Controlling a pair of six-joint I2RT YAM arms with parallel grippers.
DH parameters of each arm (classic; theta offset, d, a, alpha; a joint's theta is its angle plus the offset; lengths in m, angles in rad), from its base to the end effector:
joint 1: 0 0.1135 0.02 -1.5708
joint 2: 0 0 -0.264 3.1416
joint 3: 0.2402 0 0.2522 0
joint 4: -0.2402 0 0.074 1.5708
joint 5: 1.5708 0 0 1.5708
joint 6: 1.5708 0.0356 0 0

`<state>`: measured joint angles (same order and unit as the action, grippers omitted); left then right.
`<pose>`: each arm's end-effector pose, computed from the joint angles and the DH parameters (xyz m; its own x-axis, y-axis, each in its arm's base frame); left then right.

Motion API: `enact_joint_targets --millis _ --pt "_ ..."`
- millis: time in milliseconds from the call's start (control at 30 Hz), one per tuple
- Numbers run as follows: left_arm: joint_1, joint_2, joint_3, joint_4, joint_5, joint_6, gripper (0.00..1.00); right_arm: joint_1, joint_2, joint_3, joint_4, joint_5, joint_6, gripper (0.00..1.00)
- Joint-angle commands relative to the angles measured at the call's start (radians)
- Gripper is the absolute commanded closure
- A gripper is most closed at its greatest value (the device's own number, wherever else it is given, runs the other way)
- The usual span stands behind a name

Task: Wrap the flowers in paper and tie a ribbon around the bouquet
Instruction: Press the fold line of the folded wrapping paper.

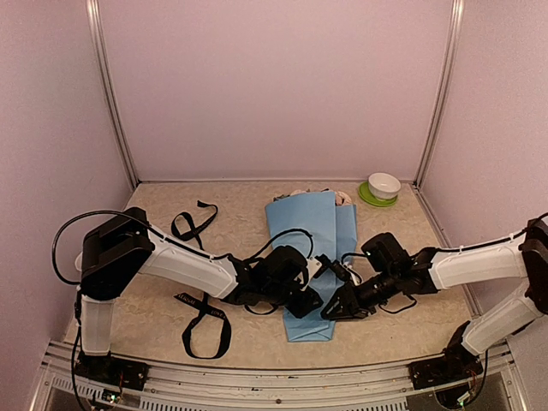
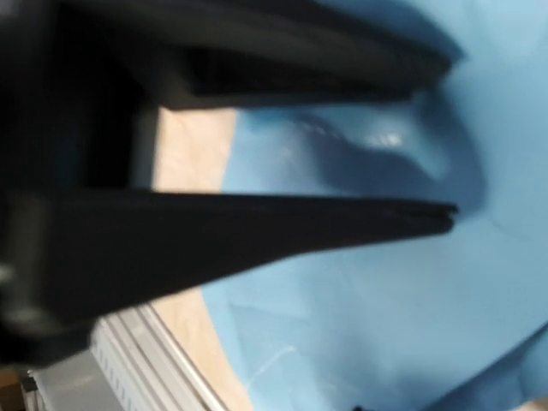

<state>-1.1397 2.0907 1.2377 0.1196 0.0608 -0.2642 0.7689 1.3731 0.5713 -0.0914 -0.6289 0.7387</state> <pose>0.1814 -0.3996 0.1242 -0.5117 0.4888 -0.7065 0.8205 0.5218 -0.2333 0.1623 0.1861 0.1580 -0.9710 -0.1819 -0.1549 -0.2347 0.6049 0.7610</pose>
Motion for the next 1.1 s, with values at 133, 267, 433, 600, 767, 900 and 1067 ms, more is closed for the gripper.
enact_joint_targets --millis 133,267,433,600,767,900,1067 --pt "0.0 0.038 -0.036 -0.04 0.02 -0.011 0.68 0.032 0.108 -0.006 0.056 -0.041 0.016 0.63" --pt "0.001 0.04 -0.035 -0.046 0.016 -0.012 0.68 0.036 0.116 -0.004 0.005 -0.019 -0.001 0.64" --pt "0.002 0.039 -0.033 -0.046 0.017 -0.007 0.68 0.036 0.06 -0.001 -0.086 0.019 -0.025 0.63" --pt "0.003 0.042 -0.027 -0.055 0.015 -0.003 0.68 0.037 0.076 -0.015 -0.037 -0.003 0.0 0.68" --pt "0.004 0.042 -0.029 -0.06 0.012 -0.004 0.68 0.038 0.109 0.008 -0.046 -0.015 -0.015 0.79" --pt "0.003 0.037 -0.032 -0.061 0.009 -0.003 0.68 0.038 0.045 0.019 -0.116 0.014 -0.019 0.76" --pt "0.003 0.042 -0.029 -0.061 0.011 0.0 0.68 0.038 0.012 -0.001 -0.081 -0.01 0.021 0.72"
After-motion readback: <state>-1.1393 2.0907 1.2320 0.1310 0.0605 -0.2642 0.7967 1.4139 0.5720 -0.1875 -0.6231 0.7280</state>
